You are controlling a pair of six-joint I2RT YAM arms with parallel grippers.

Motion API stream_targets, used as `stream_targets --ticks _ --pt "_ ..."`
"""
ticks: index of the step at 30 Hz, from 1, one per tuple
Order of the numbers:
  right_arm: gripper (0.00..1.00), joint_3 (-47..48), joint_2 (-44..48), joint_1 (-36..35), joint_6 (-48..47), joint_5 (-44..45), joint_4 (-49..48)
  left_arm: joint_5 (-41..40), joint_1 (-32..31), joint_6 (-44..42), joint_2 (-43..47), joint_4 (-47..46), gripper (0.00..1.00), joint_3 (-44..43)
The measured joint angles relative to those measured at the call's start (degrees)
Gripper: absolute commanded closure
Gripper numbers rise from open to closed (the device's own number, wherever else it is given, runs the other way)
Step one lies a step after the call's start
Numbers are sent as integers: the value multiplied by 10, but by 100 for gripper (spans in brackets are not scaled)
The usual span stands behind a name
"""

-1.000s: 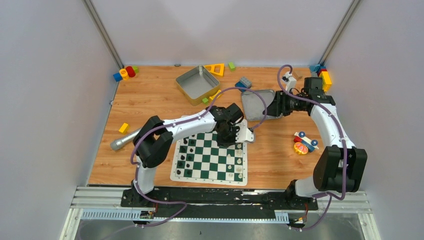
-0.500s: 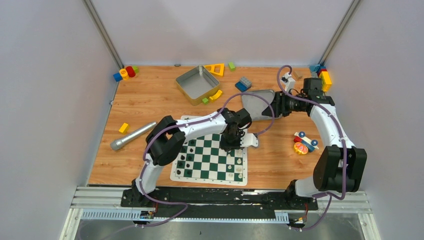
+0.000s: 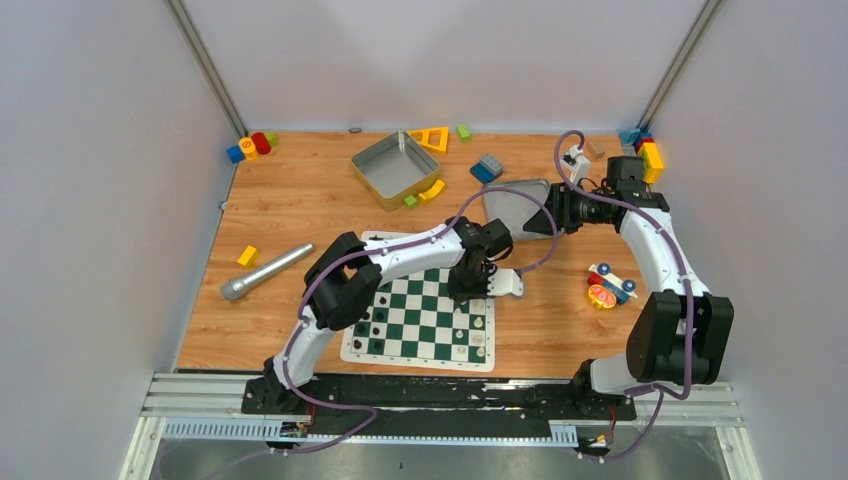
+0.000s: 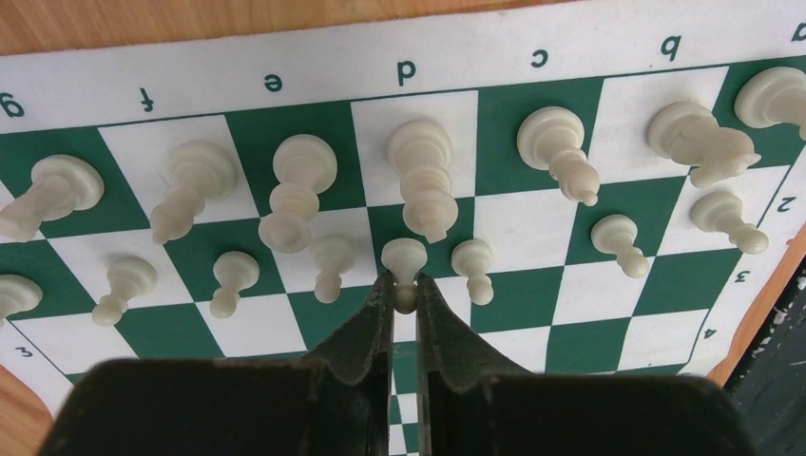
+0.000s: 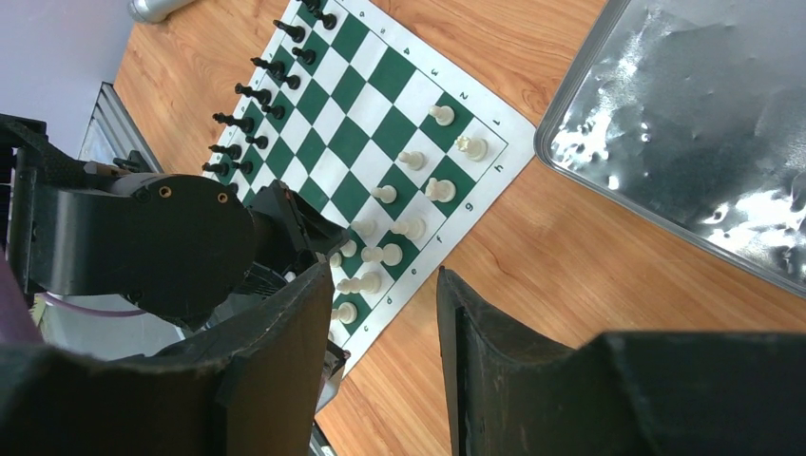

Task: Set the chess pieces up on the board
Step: Place the chess piece on the chessboard.

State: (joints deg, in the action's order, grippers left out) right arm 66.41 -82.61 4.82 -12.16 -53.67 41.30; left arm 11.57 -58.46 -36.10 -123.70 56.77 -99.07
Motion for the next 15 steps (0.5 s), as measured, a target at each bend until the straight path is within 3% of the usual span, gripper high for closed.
stream_targets --ticks 15 --pt "55 0 0 0 -2 0 0 -10 -5 0 -20 17 88 -19"
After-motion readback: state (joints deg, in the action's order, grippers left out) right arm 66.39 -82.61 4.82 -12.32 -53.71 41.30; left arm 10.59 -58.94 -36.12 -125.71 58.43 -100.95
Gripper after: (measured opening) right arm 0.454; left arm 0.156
